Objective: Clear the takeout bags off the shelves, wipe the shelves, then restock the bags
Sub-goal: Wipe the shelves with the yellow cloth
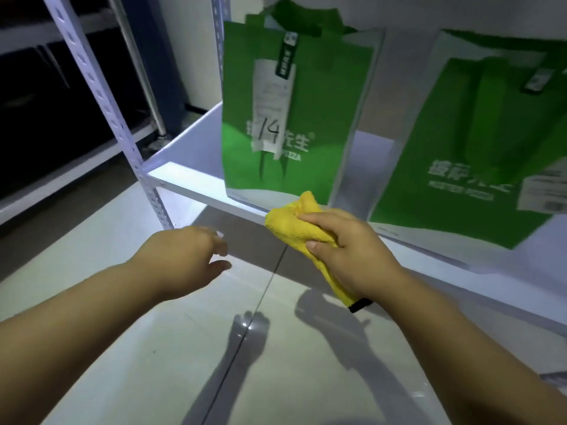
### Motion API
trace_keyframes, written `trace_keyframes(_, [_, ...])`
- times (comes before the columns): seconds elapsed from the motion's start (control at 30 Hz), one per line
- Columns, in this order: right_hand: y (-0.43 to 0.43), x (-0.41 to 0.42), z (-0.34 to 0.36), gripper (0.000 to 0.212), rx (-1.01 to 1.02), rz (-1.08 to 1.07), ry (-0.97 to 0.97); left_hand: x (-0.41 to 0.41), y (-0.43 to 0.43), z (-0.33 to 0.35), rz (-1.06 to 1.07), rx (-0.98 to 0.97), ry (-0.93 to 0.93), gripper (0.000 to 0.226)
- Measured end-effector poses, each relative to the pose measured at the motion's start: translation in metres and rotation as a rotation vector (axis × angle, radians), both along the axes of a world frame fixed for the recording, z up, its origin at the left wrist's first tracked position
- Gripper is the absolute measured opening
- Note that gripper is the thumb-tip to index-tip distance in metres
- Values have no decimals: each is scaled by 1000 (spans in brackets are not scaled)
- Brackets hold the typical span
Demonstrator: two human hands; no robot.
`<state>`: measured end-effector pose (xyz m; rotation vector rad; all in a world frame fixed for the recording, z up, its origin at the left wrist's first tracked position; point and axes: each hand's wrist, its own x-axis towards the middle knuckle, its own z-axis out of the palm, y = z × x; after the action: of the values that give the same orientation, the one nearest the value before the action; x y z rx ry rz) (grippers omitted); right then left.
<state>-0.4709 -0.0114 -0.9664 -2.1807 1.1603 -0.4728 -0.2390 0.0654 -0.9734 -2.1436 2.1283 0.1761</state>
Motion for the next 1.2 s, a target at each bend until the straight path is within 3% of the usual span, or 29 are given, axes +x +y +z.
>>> trace_keyframes(0.23, [-9, 126, 11, 43, 83, -21, -38, 116, -24, 11, 62, -61, 78, 29])
trace_keyframes(0.47, [-24, 218, 16, 42, 33, -96, 138, 202, -34, 33, 258, -210, 243, 35])
trace_keyframes(0.8, [-63, 270, 4, 43, -103, -189, 307, 221, -79, 32, 470, -408, 413, 85])
trace_keyframes(0.9, [-69, 271, 0, 42, -61, -174, 301, 209, -79, 25, 451, -534, 441, 69])
trace_keyframes(1.03, [-67, 263, -2, 42, -13, -148, 274, 194, -72, 14, 230, -638, 365, 36])
trace_keyframes(1.2, [-48, 237, 4, 43, -23, -23, 289, 187, -78, 14, 117, -527, 441, 32])
